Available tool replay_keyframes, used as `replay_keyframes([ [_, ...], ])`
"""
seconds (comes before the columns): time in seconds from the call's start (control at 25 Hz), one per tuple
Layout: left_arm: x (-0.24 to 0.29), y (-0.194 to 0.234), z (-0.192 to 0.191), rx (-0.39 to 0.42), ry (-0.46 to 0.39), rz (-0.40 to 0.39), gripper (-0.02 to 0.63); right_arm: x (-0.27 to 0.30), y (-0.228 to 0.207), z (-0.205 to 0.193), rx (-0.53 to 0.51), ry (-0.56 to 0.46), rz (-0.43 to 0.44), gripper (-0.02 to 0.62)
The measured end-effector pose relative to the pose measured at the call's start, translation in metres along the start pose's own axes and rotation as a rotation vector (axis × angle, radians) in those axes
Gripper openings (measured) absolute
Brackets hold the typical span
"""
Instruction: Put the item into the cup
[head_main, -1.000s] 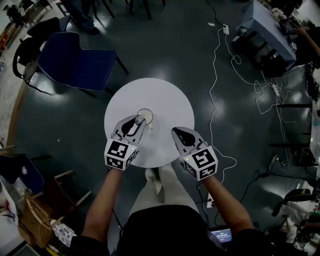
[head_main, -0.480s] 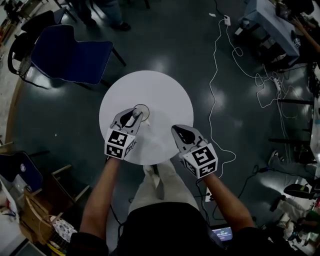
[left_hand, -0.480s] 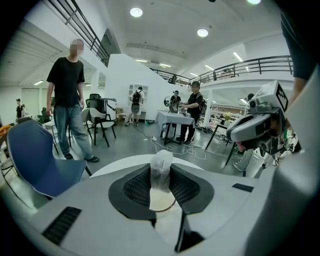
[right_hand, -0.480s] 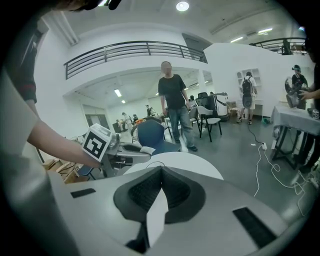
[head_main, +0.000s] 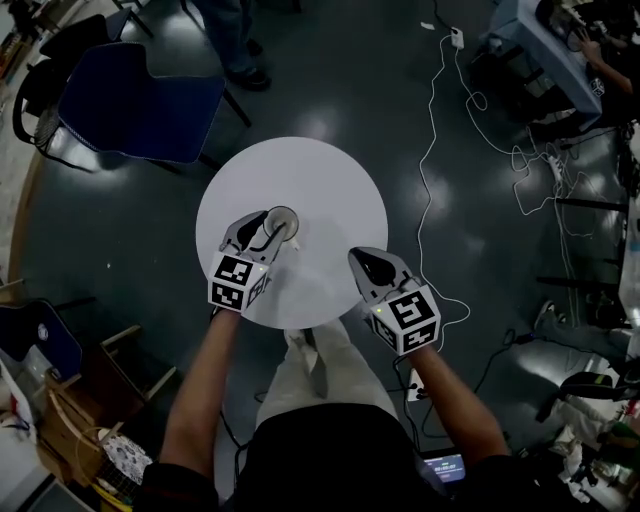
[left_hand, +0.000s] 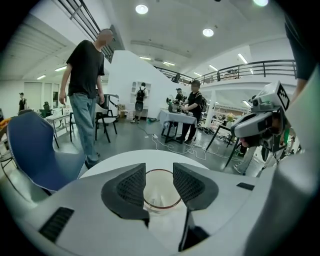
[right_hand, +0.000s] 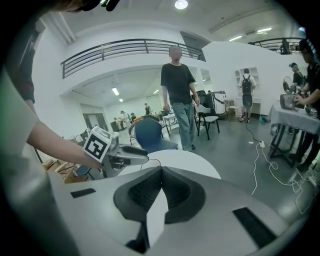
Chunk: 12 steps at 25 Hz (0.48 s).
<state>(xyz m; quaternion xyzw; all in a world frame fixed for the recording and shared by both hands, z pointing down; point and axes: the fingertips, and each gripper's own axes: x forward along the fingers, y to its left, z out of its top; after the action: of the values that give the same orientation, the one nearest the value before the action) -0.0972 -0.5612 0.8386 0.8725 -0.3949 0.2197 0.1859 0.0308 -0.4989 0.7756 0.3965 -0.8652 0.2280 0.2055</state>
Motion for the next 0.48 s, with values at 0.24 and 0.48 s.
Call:
replay_keyframes([
  [0.24, -0.004, -0.002, 0.008, -0.009, -0.014, -0.002, 0.17, -0.001, -0.001, 0.007, -0.002, -0.004, -0.004, 0.015],
  [0.48, -0.016, -0.002, 0.019, -0.01, -0.029, 0.005, 0.169, -0.002, 0.007, 0.016, -0.005, -0.012, -0.004, 0.015],
])
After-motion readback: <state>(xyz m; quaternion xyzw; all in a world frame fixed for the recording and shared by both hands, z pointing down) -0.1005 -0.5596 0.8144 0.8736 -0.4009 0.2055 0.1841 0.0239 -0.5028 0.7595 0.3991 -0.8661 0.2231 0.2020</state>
